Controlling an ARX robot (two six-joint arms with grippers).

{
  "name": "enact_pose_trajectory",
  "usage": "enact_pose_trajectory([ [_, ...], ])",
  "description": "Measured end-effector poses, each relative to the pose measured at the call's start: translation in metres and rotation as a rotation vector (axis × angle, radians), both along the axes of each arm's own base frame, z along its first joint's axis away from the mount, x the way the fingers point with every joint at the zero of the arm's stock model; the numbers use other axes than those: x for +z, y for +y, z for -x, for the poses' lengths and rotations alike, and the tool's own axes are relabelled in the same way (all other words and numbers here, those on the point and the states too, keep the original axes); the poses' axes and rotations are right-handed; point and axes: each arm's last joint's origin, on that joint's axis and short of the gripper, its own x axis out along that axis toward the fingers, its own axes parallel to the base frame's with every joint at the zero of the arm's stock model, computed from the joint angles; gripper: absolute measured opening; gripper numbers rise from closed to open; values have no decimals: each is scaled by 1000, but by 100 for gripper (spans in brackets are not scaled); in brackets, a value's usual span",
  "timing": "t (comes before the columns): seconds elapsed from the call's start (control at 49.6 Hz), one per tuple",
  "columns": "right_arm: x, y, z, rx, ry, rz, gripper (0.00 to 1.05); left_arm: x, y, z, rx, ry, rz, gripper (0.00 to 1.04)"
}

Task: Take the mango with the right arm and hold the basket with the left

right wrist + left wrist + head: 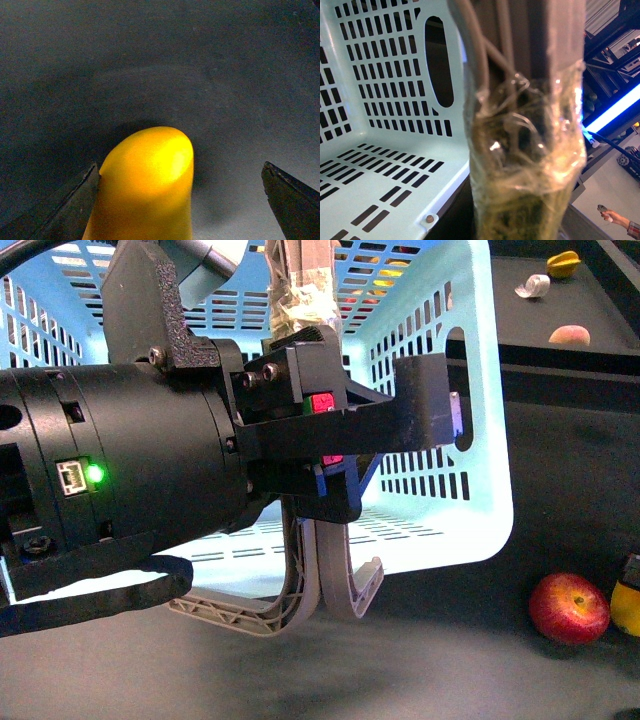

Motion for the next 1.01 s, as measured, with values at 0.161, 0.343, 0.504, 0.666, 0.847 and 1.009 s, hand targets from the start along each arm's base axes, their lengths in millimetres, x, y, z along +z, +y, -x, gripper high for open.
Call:
enact_pose_trajectory([
  [0.161,-17,4,1,17,49,-8,96,0,0,0,3,0,-1,17],
  [0.343,-25,4,3,8,70,5,96,0,0,0,3,-1,-1,17],
  [0.504,-28,4,2,13,88,13,96,0,0,0,3,0,-1,17],
  [0.666,-28,5,4,9,99,16,74,0,0,0,2,0,-1,17],
  [0.847,-23,5,11,-2,100,5,60,0,0,0,2,0,-1,17],
  [1.009,-5,4,20,-5,74,-16,59,0,0,0,3,0,-1,17],
])
